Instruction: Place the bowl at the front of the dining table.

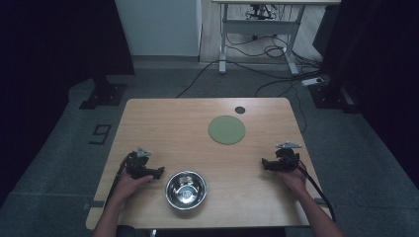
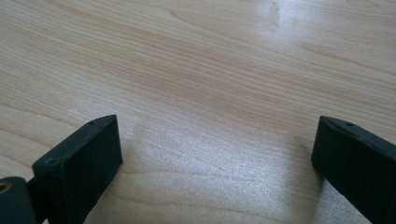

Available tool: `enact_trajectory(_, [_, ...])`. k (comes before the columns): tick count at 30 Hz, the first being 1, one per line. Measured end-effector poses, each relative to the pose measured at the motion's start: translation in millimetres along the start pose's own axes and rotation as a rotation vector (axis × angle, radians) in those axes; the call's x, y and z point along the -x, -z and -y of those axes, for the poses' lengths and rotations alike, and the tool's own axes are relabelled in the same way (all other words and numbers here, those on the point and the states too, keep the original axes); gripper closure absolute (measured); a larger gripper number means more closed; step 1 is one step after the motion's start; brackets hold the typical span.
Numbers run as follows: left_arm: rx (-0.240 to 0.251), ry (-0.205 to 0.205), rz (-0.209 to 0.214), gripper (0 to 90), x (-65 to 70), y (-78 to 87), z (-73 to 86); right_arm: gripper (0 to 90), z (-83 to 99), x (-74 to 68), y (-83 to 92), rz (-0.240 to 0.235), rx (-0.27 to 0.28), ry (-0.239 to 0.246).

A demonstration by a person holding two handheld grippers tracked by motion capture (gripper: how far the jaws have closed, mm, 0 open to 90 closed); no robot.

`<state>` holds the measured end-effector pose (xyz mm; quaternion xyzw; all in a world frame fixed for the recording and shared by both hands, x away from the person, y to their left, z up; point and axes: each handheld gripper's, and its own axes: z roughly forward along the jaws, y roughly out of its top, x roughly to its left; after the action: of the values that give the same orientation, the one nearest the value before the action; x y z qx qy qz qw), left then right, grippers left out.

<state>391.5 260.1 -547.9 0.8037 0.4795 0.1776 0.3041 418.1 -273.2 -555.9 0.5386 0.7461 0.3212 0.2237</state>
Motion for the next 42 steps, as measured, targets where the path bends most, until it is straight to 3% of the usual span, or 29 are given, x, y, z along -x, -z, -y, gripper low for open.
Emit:
enact_trajectory(17, [-0.001, -0.002, 0.002, 0.0, 1.2, 0.1, 0.0, 7.5, -1.3, 3.6, 0.8, 0.027, 0.005, -0.027])
enact_trajectory(26, [0.0, -0.002, 0.002, 0.0, 1.6, 0.1, 0.1, 13.2, -4.3, 4.4, 6.4, 0.035, 0.0, -0.009])
enact_trajectory(42, [-0.002, -0.006, 0.006, 0.0, 1.9, 0.2, 0.1, 14.8, -12.2, -7.3, 34.0, -0.07, 0.084, -0.022])
